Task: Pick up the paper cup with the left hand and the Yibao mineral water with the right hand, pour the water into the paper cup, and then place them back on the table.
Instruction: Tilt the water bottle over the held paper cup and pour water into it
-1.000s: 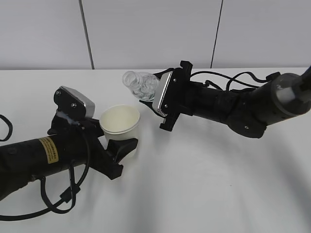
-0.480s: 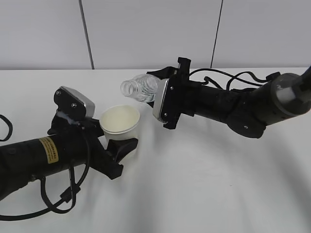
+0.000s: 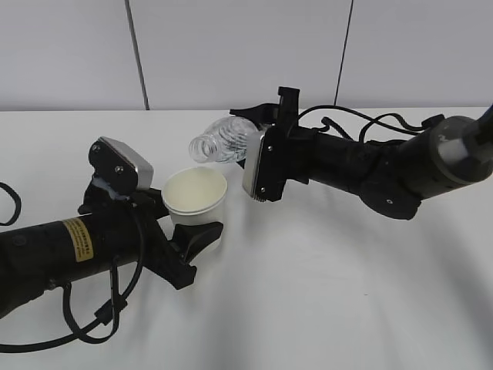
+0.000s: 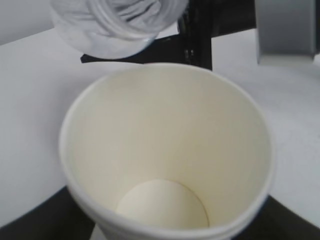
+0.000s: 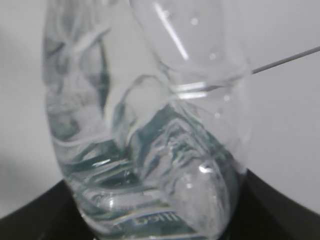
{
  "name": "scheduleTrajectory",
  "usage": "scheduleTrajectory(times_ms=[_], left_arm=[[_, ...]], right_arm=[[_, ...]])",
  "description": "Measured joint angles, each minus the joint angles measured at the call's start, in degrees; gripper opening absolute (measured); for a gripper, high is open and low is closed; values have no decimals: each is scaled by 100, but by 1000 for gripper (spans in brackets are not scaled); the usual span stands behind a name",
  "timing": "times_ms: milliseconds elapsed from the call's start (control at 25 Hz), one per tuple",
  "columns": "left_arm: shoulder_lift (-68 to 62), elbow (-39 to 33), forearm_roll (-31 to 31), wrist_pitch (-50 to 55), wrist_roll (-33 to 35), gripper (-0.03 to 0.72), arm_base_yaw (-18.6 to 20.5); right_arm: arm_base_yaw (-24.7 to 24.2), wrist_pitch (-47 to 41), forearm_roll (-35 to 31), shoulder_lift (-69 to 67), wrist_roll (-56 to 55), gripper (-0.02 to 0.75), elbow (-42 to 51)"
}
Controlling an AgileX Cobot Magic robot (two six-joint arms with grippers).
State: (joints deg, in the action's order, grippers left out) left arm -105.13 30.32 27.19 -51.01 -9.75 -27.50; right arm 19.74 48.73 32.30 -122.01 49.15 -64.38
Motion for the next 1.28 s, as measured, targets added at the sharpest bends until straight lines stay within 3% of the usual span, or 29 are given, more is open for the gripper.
scheduleTrajectory(times_ms=[1280], left_arm=[[0, 0, 5, 176, 0, 456, 0]], right_arm=[[0, 281, -387, 0, 1794, 474, 0]])
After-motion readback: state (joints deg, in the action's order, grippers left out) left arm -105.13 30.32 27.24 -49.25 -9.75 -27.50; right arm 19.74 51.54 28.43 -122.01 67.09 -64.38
